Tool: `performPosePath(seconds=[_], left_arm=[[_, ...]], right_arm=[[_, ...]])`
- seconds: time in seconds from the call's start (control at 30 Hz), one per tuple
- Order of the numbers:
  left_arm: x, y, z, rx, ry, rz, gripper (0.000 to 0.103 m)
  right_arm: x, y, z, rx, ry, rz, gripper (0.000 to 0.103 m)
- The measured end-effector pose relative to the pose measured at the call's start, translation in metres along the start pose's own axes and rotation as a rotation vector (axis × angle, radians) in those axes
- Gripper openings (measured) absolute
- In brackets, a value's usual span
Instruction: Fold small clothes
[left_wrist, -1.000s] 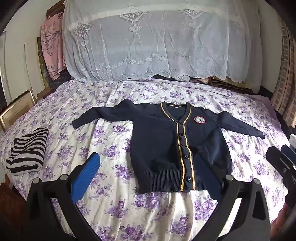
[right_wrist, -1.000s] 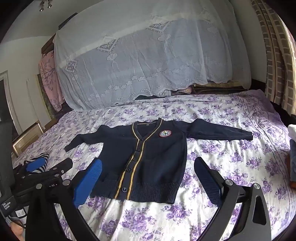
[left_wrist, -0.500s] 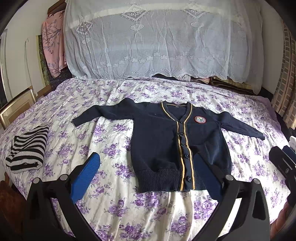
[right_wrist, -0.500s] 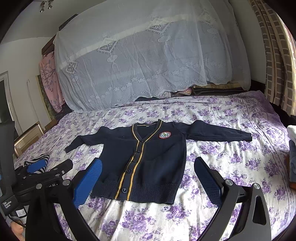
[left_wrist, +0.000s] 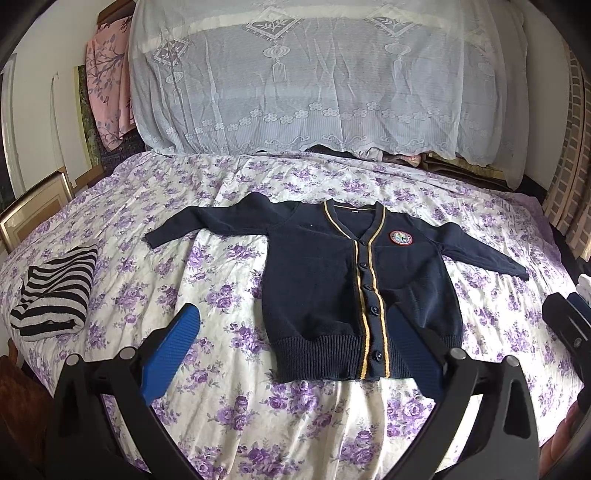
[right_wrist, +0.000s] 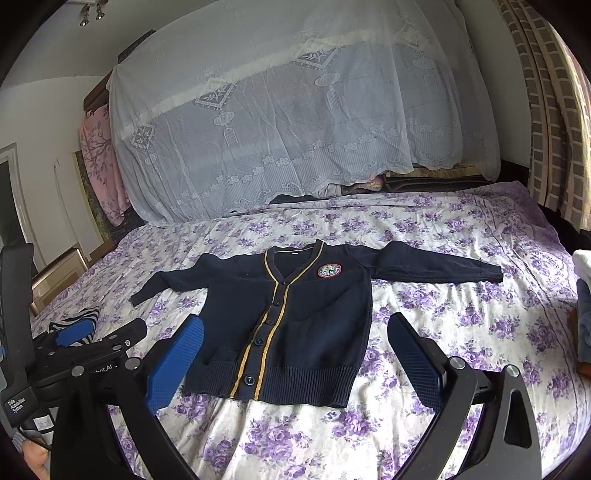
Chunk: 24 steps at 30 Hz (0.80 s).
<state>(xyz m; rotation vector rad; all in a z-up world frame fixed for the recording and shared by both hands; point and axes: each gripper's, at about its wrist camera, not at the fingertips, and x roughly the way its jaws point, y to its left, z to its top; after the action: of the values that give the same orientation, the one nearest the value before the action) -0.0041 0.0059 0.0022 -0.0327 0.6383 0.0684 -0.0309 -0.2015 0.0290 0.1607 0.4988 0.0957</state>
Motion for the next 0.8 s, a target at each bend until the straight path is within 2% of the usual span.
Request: performPosePath(seconds=[0.8], left_arm=[[0.0012, -0.0002, -0.0004, -0.002, 0.002, 0.004, 0.099]], right_arm=[[-0.0027, -0.0013, 0.0016, 0.004, -0.005, -0.001, 0.1]])
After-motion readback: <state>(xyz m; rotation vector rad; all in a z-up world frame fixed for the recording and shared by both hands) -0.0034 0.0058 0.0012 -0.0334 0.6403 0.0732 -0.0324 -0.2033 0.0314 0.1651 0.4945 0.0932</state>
